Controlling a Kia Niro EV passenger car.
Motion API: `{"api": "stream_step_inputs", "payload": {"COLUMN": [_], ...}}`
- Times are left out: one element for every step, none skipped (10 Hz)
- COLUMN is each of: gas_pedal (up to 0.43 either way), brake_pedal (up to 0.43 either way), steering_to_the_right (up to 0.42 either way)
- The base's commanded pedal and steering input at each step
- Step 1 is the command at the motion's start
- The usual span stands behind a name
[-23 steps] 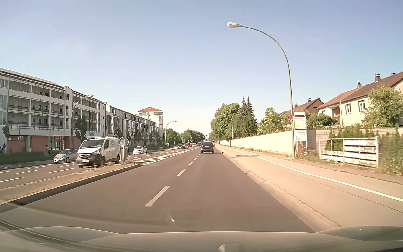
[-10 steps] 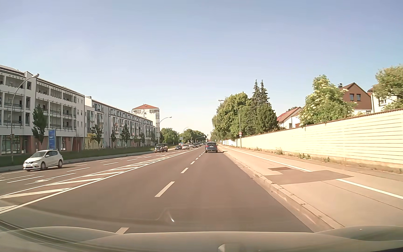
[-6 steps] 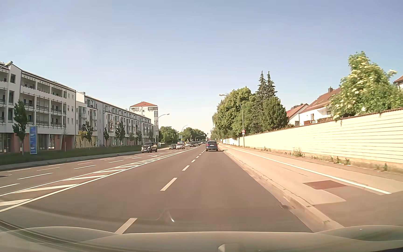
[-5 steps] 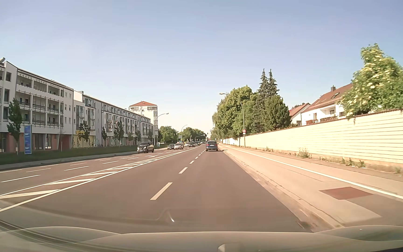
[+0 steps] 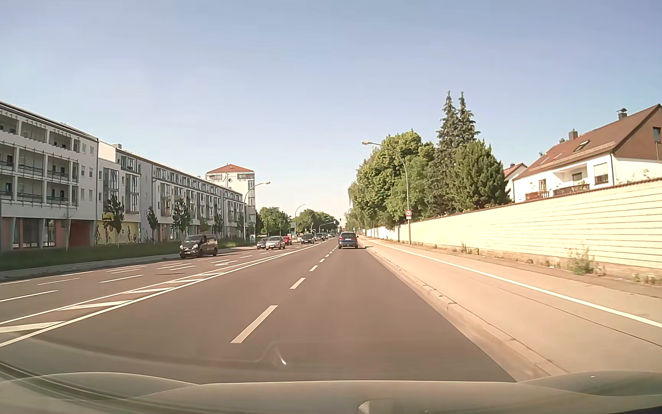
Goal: Follow the waypoints while adhering to traffic rules and regulations
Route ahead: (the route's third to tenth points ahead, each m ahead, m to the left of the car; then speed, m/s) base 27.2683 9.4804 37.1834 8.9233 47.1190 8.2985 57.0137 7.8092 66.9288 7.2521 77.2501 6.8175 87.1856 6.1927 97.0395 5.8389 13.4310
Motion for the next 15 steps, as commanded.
{"api": "stream_step_inputs", "payload": {"gas_pedal": [0.0, 0.0, 0.0, 0.0, 0.0, 0.0, 0.008, 0.039, 0.087, 0.118, 0.118, 0.138, 0.138, 0.157, 0.157], "brake_pedal": [0.0, 0.0, 0.0, 0.0, 0.0, 0.0, 0.0, 0.0, 0.0, 0.0, 0.0, 0.0, 0.0, 0.0, 0.0], "steering_to_the_right": [-0.003, -0.003, -0.003, -0.003, -0.003, -0.003, -0.003, -0.003, -0.003, -0.003, -0.003, -0.003, -0.004, -0.005, -0.005]}}
